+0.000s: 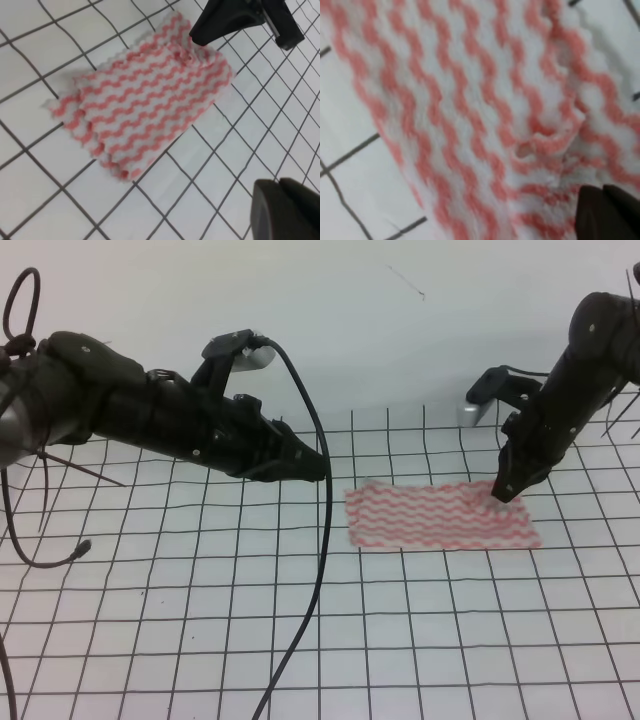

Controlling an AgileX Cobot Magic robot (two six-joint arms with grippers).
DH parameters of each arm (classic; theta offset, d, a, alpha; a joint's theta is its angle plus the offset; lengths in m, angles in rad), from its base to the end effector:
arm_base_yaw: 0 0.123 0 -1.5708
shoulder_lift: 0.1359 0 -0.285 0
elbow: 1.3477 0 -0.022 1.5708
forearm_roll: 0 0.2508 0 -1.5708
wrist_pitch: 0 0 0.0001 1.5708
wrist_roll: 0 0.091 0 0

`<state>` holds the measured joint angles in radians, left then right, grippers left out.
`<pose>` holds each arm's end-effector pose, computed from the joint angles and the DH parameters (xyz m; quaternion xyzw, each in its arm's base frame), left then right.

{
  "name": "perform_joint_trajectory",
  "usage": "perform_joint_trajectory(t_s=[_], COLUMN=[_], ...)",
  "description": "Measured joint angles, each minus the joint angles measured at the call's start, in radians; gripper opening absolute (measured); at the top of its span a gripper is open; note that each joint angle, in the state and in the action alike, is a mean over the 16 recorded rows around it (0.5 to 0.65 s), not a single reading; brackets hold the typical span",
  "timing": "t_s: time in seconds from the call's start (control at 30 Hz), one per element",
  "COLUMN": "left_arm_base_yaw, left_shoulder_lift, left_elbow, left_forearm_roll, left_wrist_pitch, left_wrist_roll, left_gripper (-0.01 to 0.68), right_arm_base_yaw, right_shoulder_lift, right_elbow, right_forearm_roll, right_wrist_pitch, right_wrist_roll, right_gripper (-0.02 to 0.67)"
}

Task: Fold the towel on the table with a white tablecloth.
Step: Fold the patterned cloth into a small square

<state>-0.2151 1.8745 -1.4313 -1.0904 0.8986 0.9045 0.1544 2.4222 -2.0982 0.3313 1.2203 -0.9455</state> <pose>0.3828 -0.1483 0.2635 0.2323 0.8509 -0.3795 0.2793 0.4879 0.1041 0.1567 -0.4740 0.8645 0.1241 0.1125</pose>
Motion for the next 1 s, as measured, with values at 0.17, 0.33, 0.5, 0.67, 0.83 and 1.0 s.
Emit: perform_joint_trajectory(t_s=[0.17, 0.33, 0.5, 0.67, 0.83, 1.0], left_arm_base_yaw=[0.0, 0.0, 0.0, 0.0, 0.0, 0.0], left_shoulder_lift=[0.0, 0.0, -0.001, -0.001, 0.0, -0.001], left_elbow=[0.0, 0.0, 0.0, 0.0, 0.0, 0.0], left_forearm_roll=[0.0, 0.0, 0.001, -0.001, -0.001, -0.002], left_wrist_pitch=[0.0, 0.0, 0.0, 0.001, 0.001, 0.002], left_wrist_roll=[0.0, 0.0, 0.0, 0.0, 0.0, 0.0], left_gripper=[0.0, 0.0, 0.0, 0.0, 0.0, 0.0], right_arm_base_yaw=[0.0, 0.0, 0.0, 0.0, 0.0, -0.001], right_shoulder_lift=[-0.001, -0.002, 0.001, 0.012, 0.024, 0.033], right_elbow=[-0.01, -0.013, -0.014, -0.014, -0.014, -0.025], right_forearm_roll=[-0.019, -0.014, -0.01, -0.01, -0.002, 0.006], right_wrist_pitch=[0.001, 0.006, 0.01, 0.009, 0.011, 0.01], right_wrist_roll=[0.048, 0.075, 0.091, 0.102, 0.105, 0.102], right_gripper=[0.081, 0.159, 0.227, 0.26, 0.257, 0.213])
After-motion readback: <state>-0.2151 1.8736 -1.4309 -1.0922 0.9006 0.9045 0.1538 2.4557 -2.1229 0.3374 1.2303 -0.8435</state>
